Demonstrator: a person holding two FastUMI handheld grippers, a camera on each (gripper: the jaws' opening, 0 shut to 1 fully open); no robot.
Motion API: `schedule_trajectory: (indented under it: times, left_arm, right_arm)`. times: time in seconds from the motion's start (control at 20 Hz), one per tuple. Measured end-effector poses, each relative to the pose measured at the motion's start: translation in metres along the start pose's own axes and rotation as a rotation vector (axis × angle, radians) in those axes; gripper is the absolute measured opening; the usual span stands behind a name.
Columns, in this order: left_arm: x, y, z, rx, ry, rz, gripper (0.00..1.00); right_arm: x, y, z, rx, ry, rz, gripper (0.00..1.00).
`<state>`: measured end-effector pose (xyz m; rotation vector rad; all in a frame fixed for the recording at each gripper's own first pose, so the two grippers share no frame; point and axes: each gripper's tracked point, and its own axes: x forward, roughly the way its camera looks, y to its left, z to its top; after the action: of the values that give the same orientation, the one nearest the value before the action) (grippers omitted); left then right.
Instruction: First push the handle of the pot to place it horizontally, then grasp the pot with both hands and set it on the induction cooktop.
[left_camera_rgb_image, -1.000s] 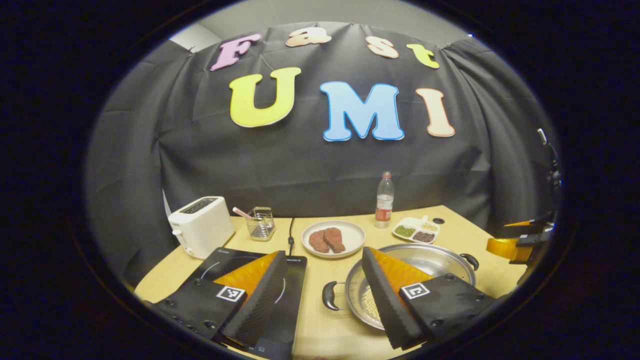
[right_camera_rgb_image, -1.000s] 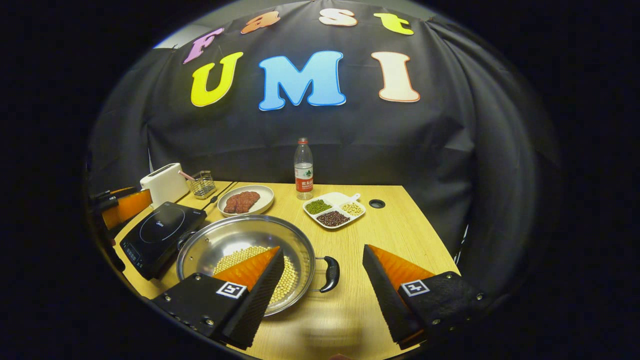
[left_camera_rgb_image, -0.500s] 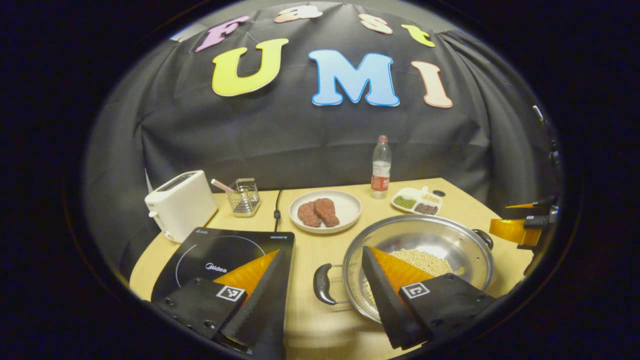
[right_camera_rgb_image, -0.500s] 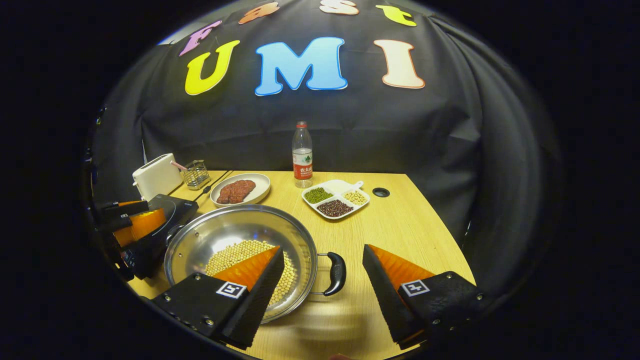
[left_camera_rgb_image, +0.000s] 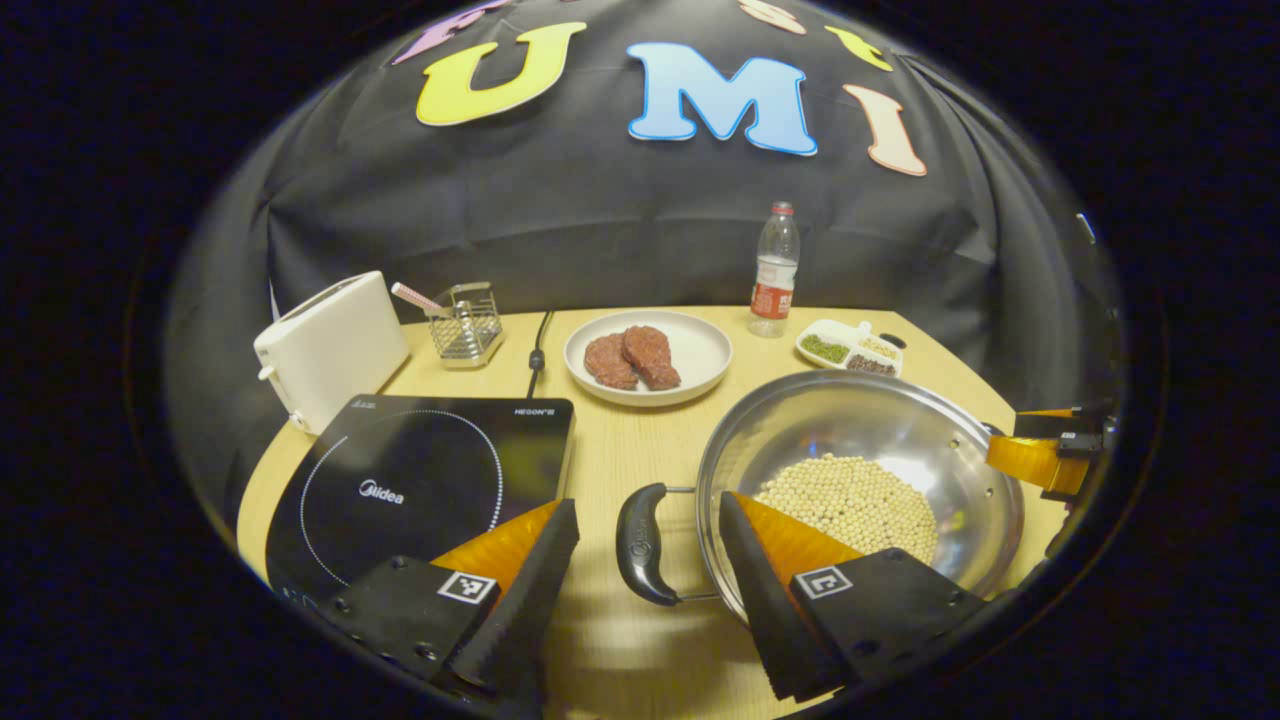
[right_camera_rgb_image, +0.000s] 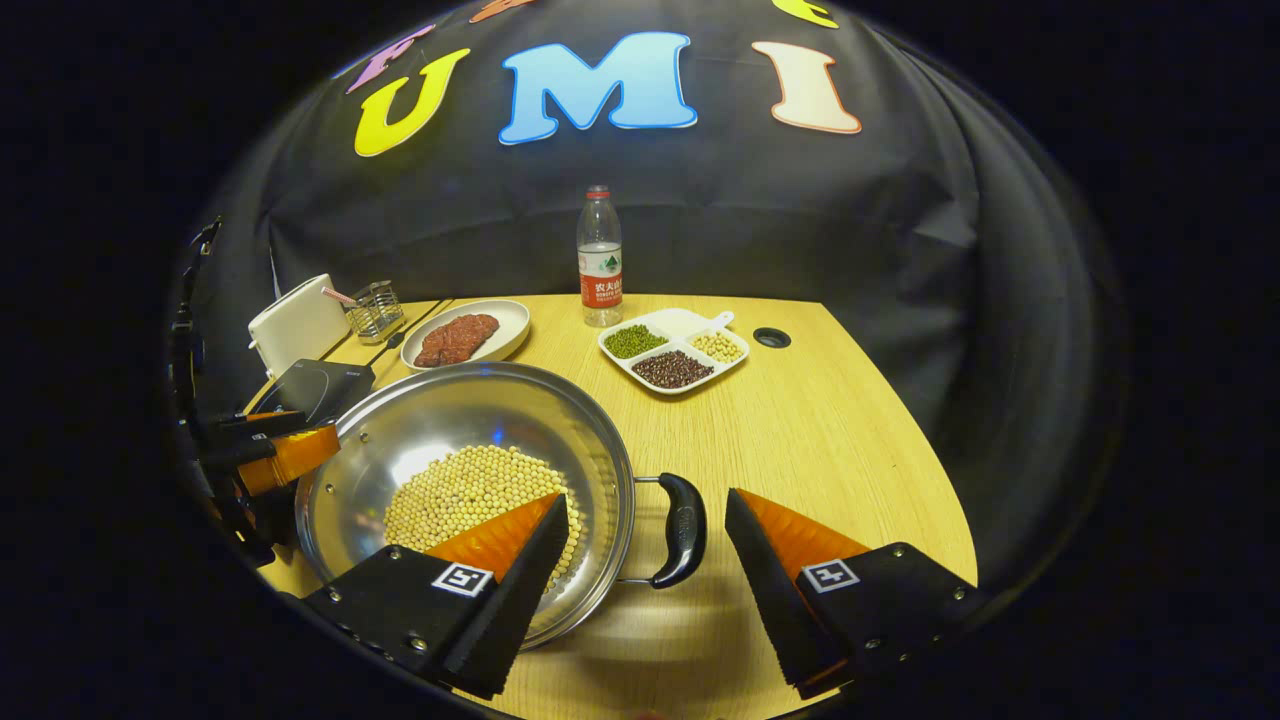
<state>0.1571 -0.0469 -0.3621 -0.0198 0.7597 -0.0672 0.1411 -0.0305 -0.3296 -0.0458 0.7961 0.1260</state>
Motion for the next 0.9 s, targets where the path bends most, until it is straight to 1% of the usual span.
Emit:
schedule_trajectory:
  times: [0.05,0.1,0.2,0.25,0.3,0.35,0.4,0.45,0.5,0.55,0.6,0.65,0.7,0.75,0.8,0.85,0.9]
  left_arm:
    - [0.004,-0.001,-0.005,-0.005,0.017,-0.005,0.93]
    - [0.007,-0.002,-0.009,-0.010,0.035,-0.010,0.87]
    - [0.007,-0.010,-0.014,-0.009,0.060,-0.032,0.87]
    - [0.012,-0.010,-0.015,-0.002,0.069,-0.037,0.83]
    - [0.014,-0.009,-0.013,0.009,0.065,-0.029,0.78]
    - [0.015,-0.012,-0.012,0.016,0.060,-0.031,0.71]
    - [0.016,-0.010,-0.011,0.022,0.058,-0.025,0.76]
    - [0.015,-0.010,-0.011,0.023,0.060,-0.023,0.72]
    - [0.015,-0.010,-0.010,0.022,0.059,-0.021,0.73]
    - [0.016,-0.010,-0.011,0.022,0.057,-0.019,0.71]
    - [0.017,-0.010,-0.010,0.021,0.057,-0.017,0.71]
    - [0.016,-0.009,-0.010,0.019,0.054,-0.015,0.69]
    - [0.017,-0.009,-0.009,0.018,0.054,-0.013,0.66]
    - [0.018,-0.010,-0.008,0.017,0.051,-0.012,0.63]
    - [0.017,-0.010,-0.009,0.020,0.056,-0.010,0.66]
    - [0.017,-0.011,-0.009,0.023,0.053,-0.007,0.62]
    - [0.017,-0.011,-0.007,0.023,0.052,-0.005,0.62]
  right_arm:
    - [0.003,0.000,-0.003,0.006,0.013,0.000,0.97]
    - [0.007,0.001,-0.005,0.010,0.025,0.004,0.97]
    - [0.010,0.001,-0.009,0.014,0.043,0.007,0.96]
    - [0.012,0.000,-0.010,0.015,0.051,0.003,0.90]
    - [0.012,0.000,-0.012,0.018,0.057,-0.004,0.86]
    - [0.014,-0.005,-0.010,0.018,0.054,-0.024,0.81]
    - [0.014,-0.006,-0.010,0.033,0.055,-0.020,0.72]
    - [0.015,-0.005,-0.011,0.047,0.060,-0.015,0.63]
    - [0.013,-0.004,-0.010,0.059,0.060,-0.014,0.63]
    - [0.016,-0.004,-0.011,0.061,0.064,-0.011,0.59]
    - [0.015,-0.005,-0.010,0.062,0.060,-0.013,0.59]
    - [0.015,-0.005,-0.010,0.060,0.058,-0.012,0.49]
    - [0.014,-0.006,-0.008,0.061,0.061,-0.009,0.53]
    - [0.014,-0.005,-0.009,0.058,0.057,-0.007,0.50]
    - [0.016,-0.005,-0.008,0.053,0.059,-0.006,0.50]
    - [0.016,-0.005,-0.007,0.047,0.053,-0.006,0.50]
    - [0.016,-0.005,-0.007,0.033,0.058,-0.005,0.50]
